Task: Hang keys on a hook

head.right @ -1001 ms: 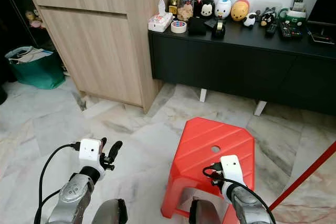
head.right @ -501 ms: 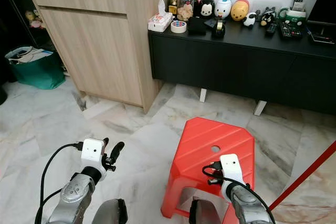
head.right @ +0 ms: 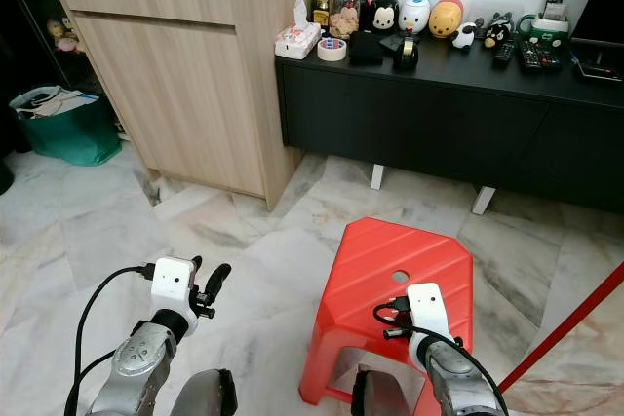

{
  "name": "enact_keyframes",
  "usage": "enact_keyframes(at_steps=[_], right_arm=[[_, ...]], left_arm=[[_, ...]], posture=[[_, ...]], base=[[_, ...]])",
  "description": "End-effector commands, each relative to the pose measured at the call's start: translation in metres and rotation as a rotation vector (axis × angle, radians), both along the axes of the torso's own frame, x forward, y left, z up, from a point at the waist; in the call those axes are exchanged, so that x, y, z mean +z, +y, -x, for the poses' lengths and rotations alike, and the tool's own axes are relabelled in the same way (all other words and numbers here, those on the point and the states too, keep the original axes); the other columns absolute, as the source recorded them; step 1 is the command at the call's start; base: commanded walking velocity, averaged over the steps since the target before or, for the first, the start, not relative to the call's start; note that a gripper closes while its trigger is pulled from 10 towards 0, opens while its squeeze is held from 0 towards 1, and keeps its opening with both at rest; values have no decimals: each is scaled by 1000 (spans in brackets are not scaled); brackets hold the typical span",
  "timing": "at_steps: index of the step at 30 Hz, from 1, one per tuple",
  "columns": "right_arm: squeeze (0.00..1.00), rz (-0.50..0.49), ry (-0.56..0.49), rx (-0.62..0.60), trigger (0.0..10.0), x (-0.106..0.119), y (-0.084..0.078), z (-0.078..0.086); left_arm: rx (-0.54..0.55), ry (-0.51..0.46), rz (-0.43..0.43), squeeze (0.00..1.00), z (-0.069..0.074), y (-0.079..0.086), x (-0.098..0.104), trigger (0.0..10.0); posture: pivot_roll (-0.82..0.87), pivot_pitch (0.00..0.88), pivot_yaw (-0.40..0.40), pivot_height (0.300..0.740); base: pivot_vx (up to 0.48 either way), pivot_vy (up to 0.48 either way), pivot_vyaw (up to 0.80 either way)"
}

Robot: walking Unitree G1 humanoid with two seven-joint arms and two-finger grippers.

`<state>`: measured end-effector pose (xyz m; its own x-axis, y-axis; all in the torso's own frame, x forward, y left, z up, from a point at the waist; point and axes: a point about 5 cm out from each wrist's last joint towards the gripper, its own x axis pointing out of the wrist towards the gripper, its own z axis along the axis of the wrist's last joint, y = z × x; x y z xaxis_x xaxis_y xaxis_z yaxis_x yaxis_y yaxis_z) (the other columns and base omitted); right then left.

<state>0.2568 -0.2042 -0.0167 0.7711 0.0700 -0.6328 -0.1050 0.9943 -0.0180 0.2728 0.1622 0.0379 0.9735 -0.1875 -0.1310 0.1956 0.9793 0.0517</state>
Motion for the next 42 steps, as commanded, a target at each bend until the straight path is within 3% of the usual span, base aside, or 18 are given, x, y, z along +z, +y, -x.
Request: enact_keyframes(at_steps=[1,6,12,13,14,30,42], right_arm=[[0,-23,-98,-11,0,14,3,-11],[0,-79,-261,-29,0,37,10,-24],[0,-78,-303,-35,0,46,12,-27],[0,-80,-307,-34,3451,46,12,-27],[0,-85,-308,-23,10000,48,14,-28],[0,-89,-264,-6,10000,43,20,-26],[0,-97,-232,17,10000,42,21,-25]], left_arm=[[-1,19,-16,0,0,2,-3,10000],[-2,22,-15,0,-1,0,-4,10000],[0,22,-16,0,-1,0,-4,10000],[1,22,-16,0,-1,0,-4,10000],[2,22,-16,0,-1,1,-4,10000],[7,22,-14,0,-2,0,-5,10000],[1,16,-19,0,-3,0,-4,10000]], posture=[[22,0,12,590],[24,0,11,590],[21,0,8,590],[21,0,8,590],[21,0,8,590],[23,0,-2,594],[21,0,-3,674]], base=[[0,0,0],[0,0,0],[0,0,0],[0,0,0],[0,0,0],[0,0,0],[0,0,0]])
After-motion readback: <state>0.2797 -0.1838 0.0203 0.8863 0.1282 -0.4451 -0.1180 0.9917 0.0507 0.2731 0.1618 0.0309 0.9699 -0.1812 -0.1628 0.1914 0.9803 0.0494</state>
